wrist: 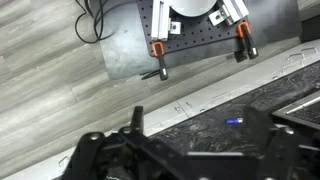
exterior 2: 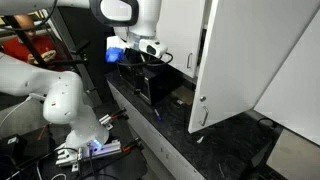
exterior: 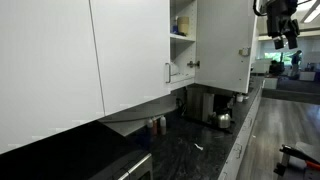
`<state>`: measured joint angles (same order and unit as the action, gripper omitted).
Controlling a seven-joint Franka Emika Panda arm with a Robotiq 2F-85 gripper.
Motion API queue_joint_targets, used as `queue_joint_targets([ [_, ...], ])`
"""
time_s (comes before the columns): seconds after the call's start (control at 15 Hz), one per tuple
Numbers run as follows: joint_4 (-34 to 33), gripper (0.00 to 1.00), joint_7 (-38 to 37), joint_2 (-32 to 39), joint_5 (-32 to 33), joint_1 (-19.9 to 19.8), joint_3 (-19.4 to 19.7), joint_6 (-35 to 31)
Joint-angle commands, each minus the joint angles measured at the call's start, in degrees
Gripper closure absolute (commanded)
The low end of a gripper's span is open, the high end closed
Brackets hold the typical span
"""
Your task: Close the open upper cabinet door
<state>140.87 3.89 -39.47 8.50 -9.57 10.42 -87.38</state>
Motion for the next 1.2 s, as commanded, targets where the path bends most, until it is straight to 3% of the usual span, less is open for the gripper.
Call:
queue_joint_targets([
  [0.0,-0.1,0.00,0.0,0.0,0.0,0.0,0.0,0.1],
  [0.67,-0.1,0.00,0.0,0.0,0.0,0.0,0.0,0.1],
  [1.13,-0.5,0.00,0.2,0.3,0.3,-1.0,1.8,-4.5],
])
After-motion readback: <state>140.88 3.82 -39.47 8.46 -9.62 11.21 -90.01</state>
